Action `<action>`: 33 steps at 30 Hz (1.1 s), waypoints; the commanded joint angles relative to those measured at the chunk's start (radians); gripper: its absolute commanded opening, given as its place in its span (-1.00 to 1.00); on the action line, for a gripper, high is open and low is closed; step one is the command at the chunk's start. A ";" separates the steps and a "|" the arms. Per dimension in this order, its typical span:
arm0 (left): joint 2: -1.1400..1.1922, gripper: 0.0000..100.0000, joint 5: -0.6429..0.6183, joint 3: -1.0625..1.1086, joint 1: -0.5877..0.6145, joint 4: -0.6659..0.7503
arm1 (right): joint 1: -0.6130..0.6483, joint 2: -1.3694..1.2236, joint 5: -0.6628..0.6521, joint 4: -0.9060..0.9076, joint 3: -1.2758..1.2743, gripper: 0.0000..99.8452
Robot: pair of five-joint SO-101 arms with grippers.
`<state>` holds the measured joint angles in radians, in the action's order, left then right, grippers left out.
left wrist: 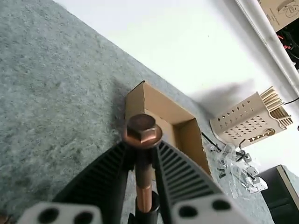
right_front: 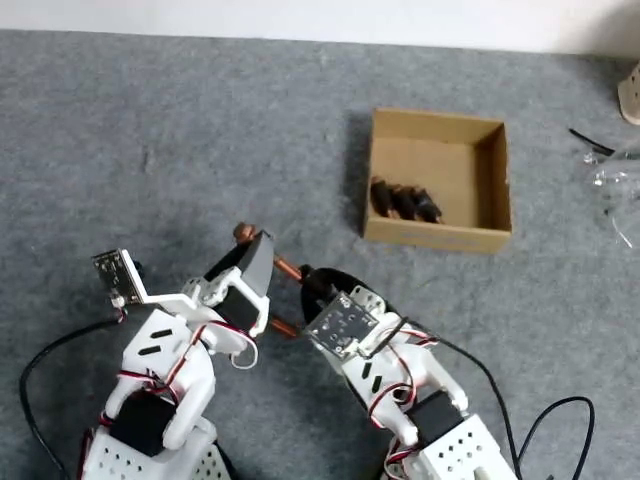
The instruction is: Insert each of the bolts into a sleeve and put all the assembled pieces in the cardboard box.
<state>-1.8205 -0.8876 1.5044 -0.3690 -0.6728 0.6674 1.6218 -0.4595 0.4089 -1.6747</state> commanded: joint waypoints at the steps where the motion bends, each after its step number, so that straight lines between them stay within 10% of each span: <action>1: -0.002 -0.99 -0.002 -0.007 -0.035 0.000 | 0.010 0.015 -0.006 -0.028 -0.124 -0.99; 26: -0.001 -0.99 0.114 0.099 -0.104 -0.003 | 0.027 0.024 -0.011 0.010 -0.124 -0.99; 33: -0.001 -0.30 0.117 0.134 -0.061 -0.003 | 0.027 0.024 -0.011 0.010 -0.124 -0.99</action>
<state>-1.8067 -0.7818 1.6318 -0.4381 -0.6774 0.7104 1.6249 -0.4595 0.4457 -1.6747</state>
